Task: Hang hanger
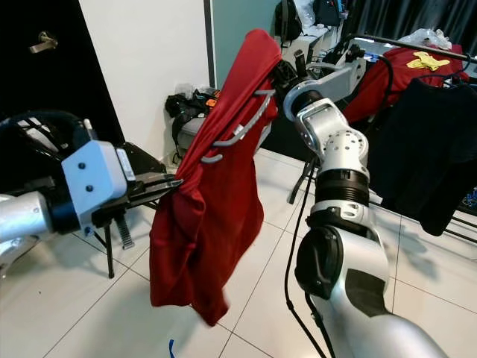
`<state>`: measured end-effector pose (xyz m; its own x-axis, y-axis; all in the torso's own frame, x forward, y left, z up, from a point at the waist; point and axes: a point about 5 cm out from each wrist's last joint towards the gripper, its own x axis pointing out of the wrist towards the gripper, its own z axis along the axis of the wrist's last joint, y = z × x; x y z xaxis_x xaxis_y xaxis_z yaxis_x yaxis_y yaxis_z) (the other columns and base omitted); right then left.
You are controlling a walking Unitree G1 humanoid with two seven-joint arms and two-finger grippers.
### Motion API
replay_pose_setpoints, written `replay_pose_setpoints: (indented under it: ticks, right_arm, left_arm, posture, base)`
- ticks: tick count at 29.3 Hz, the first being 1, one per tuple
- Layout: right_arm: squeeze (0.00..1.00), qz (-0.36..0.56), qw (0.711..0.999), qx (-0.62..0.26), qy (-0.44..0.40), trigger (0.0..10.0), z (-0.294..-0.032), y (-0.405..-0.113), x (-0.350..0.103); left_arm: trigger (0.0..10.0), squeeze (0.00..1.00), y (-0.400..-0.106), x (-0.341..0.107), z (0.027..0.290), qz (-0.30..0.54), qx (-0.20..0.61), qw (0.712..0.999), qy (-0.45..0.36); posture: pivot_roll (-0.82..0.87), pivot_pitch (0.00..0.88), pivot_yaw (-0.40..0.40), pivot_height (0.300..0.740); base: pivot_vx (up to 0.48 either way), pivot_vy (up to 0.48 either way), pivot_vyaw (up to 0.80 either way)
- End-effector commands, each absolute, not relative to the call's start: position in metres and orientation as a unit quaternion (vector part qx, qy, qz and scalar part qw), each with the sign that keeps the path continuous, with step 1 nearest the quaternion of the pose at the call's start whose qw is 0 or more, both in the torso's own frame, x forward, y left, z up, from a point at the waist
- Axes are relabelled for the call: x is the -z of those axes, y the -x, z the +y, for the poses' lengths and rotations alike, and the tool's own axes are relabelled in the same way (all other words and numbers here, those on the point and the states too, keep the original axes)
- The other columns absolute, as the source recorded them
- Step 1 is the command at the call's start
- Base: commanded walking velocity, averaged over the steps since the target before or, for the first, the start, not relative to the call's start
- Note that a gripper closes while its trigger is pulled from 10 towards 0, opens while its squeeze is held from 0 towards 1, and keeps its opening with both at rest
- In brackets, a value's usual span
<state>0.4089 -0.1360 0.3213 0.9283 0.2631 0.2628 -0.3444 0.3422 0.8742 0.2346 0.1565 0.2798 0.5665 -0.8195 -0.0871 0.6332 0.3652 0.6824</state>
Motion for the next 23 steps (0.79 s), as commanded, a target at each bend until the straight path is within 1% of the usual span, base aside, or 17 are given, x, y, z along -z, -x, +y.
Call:
replay_pose_setpoints:
  ticks: [1,6,14,19,22,23]
  right_arm:
    - [0.00,-0.088,0.817,-0.162,-0.547,10.0,-0.153,-0.407,-0.336]
    - [0.00,-0.089,0.819,-0.160,-0.544,10.0,-0.153,-0.407,-0.336]
    - [0.00,-0.088,0.821,-0.158,-0.542,10.0,-0.154,-0.408,-0.335]
    - [0.00,-0.079,0.818,-0.177,-0.542,10.0,-0.146,-0.407,-0.333]
    - [0.00,-0.078,0.819,-0.180,-0.539,10.0,-0.145,-0.407,-0.333]
    - [0.00,-0.079,0.821,-0.179,-0.536,10.0,-0.144,-0.406,-0.334]
  left_arm:
    - [10.0,0.00,-0.227,-0.277,0.153,-0.123,0.476,0.799,-0.348]
    - [10.0,0.00,-0.224,-0.280,0.144,-0.139,0.491,0.795,-0.329]
    - [10.0,0.00,-0.225,-0.289,0.143,-0.159,0.488,0.796,-0.320]
    - [10.0,0.00,-0.239,-0.293,0.147,-0.170,0.444,0.813,-0.337]
    - [10.0,0.00,-0.240,-0.295,0.147,-0.175,0.440,0.815,-0.333]
    - [10.0,0.00,-0.238,-0.299,0.142,-0.188,0.449,0.813,-0.319]
  posture:
    - [-0.03,0.000,-0.043,0.740]
    - [-0.03,0.000,-0.043,0.740]
    - [-0.03,0.000,-0.042,0.740]
    - [-0.03,0.000,-0.041,0.740]
    - [-0.03,0.000,-0.042,0.740]
    - [-0.03,0.000,-0.042,0.740]
  base:
    - [0.000,0.000,0.00]
    - [0.000,0.000,0.00]
    - [0.000,0.000,0.00]
    - [0.000,0.000,0.00]
    - [0.000,0.000,0.00]
    - [0.000,0.000,0.00]
